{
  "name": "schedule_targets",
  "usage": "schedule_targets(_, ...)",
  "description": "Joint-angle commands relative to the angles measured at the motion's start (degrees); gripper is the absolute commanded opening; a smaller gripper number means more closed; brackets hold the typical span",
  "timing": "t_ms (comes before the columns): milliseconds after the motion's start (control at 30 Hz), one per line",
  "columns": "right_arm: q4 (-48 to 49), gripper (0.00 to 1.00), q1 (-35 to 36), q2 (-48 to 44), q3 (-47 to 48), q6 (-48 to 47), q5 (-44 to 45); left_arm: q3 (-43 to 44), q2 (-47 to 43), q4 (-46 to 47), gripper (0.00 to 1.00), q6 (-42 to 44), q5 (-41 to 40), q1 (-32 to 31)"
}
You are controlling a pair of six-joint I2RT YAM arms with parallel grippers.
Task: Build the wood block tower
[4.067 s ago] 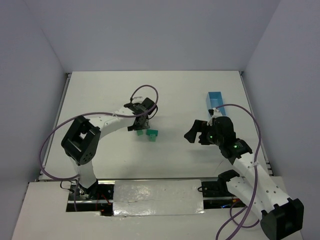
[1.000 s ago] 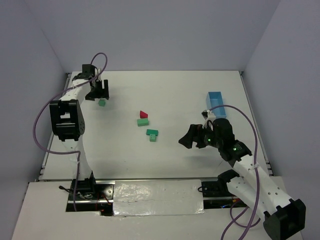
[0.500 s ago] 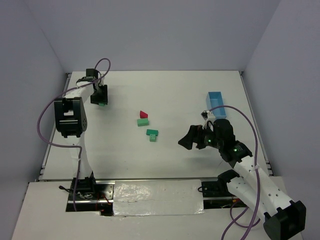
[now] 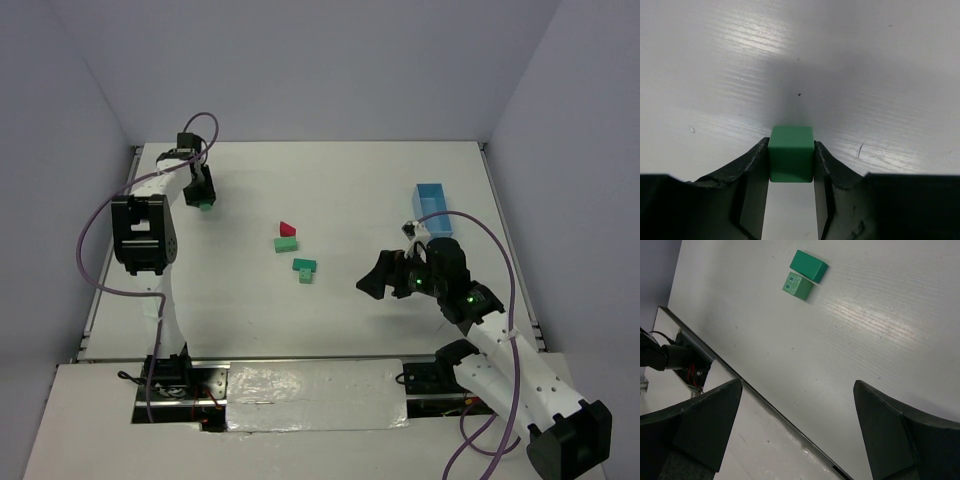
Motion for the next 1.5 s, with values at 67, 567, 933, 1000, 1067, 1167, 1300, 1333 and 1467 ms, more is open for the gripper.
schedule_targets(67, 3.0, 1.0, 0.5, 0.4, 0.0, -0.7, -0.7, 1.4, 0.6, -2.9, 0.36, -6.6, -2.0, -0.5)
schedule_targets(567, 2.9, 1.0, 0.5, 1.3, 0.5, -0.9, -1.0, 0.7, 0.3, -2.9, 0.88, -8.2, -2.7, -0.7)
schedule_targets(933, 1.2, 1.0, 0.5, -0.3, 1.4, -0.7, 3.6, -6.6, -21.9, -6.0, 0.99, -14.5, -16.8, -11.9)
schedule_targets(1000, 1.2, 1.0, 0.4, -2.3, 1.3, -0.4, 4.3, -10.7, -29.4, -6.1, 1.0, -19.6, -20.7, -18.7)
schedule_targets(1067, -0.4, 1.0, 0.3, -3.2, 1.6, 0.1, 8.0, -17.1, -33.7, -4.8, 0.99, -22.4, -20.2, -23.9)
schedule_targets(1167, -5.4, 1.0, 0.2, -4.6, 3.3, 2.5, 18.3, -22.7, -37.5, -3.7, 1.0, -28.0, -24.8, -41.6)
schedule_targets(1300, -8.1, 1.0, 0.0, -8.1, 4.2, 5.4, 22.5, -23.2, -32.8, -4.9, 0.95, -33.5, -25.3, -52.0)
schedule_targets(1333, -9.2, 1.0, 0.0, -8.2, 4.4, 5.5, 22.8, -23.1, -31.8, -5.3, 0.94, -34.4, -27.0, -53.6)
schedule_targets(1467, -10.1, 1.0, 0.0, -8.8, 4.5, 5.3, 22.3, -23.7, -26.2, -5.1, 0.84, -36.2, -25.1, -56.9)
